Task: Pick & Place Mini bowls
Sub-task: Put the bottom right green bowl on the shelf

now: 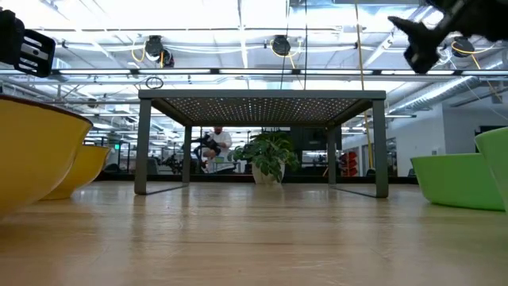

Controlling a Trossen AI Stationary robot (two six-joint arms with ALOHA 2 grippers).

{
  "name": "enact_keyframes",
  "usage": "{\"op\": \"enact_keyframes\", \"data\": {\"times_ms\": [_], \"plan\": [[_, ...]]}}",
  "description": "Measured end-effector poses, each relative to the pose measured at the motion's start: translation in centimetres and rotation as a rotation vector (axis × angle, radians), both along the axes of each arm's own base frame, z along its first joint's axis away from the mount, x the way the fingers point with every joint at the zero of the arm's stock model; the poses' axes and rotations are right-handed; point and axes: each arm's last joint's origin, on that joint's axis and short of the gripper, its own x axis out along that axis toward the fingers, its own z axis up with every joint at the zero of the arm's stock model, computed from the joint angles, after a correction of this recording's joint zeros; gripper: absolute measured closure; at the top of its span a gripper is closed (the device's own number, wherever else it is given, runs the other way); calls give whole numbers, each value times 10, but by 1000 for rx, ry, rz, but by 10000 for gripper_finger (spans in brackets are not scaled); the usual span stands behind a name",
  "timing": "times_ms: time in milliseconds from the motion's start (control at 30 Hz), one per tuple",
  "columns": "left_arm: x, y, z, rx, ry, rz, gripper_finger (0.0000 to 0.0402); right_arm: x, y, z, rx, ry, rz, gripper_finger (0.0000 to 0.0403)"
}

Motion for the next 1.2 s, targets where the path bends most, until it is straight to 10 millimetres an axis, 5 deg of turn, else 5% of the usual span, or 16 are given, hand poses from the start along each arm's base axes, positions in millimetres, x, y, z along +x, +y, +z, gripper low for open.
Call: {"op": "enact_keyframes", "data": {"times_ms": [267, 400, 600, 800, 1200], "plan": [[0, 0, 0, 0, 0, -4, 249, 38, 40, 45, -32, 724, 39, 120], [0, 0, 0, 0, 0, -5, 249, 45, 60, 41, 56, 1107, 94, 122], [0, 0, 0, 0, 0, -5, 249, 48, 85, 16, 265, 1461, 127, 126], [0, 0, 0, 0, 0, -5, 249, 36, 102, 2, 281, 1638, 92, 128], [0, 0, 0, 1, 1, -5, 249, 14, 120, -12, 43, 1662, -68, 129]]}}
